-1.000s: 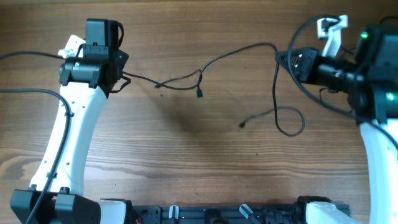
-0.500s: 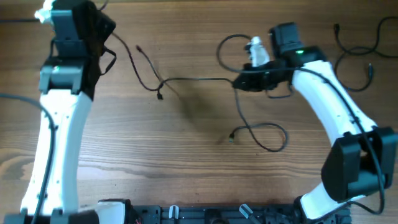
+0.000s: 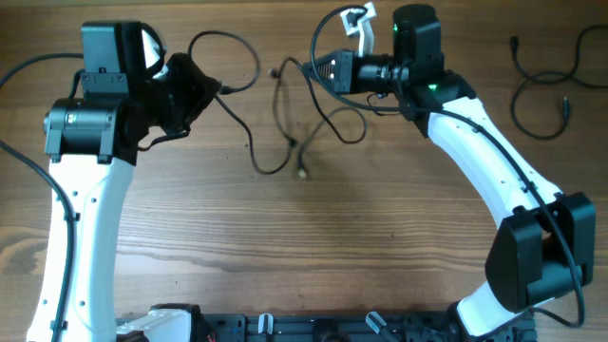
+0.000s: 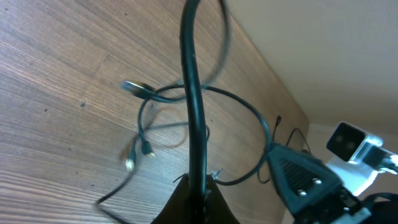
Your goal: Untangle cables
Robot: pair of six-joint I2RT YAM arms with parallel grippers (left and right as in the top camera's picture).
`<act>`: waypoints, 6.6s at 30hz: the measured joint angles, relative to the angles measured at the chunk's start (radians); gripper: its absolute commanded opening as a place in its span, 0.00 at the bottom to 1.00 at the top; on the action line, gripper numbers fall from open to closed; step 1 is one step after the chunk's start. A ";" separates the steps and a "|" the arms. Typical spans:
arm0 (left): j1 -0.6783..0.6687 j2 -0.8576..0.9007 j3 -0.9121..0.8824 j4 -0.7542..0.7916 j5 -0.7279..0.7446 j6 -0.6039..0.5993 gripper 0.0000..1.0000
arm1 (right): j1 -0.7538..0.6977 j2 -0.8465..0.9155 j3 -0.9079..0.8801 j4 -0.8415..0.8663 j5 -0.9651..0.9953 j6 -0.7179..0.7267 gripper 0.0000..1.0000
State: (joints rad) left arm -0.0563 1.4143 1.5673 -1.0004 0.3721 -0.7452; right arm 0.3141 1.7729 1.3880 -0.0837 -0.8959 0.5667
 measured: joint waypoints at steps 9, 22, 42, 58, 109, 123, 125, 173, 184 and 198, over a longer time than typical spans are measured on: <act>-0.036 0.000 0.000 -0.008 0.111 0.000 0.04 | 0.001 0.000 0.000 0.100 -0.009 0.096 0.04; -0.066 0.001 -0.003 0.303 0.509 0.046 0.04 | 0.022 0.000 0.000 0.082 0.034 0.134 0.04; -0.069 0.010 -0.003 0.004 -0.172 -0.043 0.04 | 0.002 0.000 0.003 -0.635 0.092 -0.528 0.45; -0.069 0.125 -0.003 -0.417 -0.497 -0.086 0.04 | 0.174 0.000 0.003 -0.803 0.407 -0.567 0.45; -0.069 0.125 -0.003 -0.352 -0.479 -0.060 0.04 | 0.286 0.031 -0.438 -0.286 0.575 -1.092 0.28; -0.069 0.125 -0.003 -0.344 -0.479 -0.060 0.04 | 0.286 0.043 -0.367 -0.473 0.556 -1.011 0.04; -0.069 0.125 -0.003 -0.341 -0.479 -0.060 0.04 | 0.286 0.010 -0.313 -0.556 0.537 -0.968 0.04; -0.069 0.125 -0.003 -0.124 -0.369 0.060 0.04 | -0.852 -0.484 -0.074 -0.719 0.610 -0.419 0.04; -0.069 0.125 -0.003 -0.122 -0.366 0.060 0.04 | -0.853 -0.275 -0.074 -0.686 0.565 -0.444 0.17; -0.076 0.125 -0.004 -0.038 -0.277 0.108 0.04 | -0.851 -0.375 -0.074 -0.690 0.397 -0.482 1.00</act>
State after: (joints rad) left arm -0.1322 1.5391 1.5631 -1.0386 0.0956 -0.6373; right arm -0.5369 1.3983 1.3136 -0.7742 -0.4988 0.0845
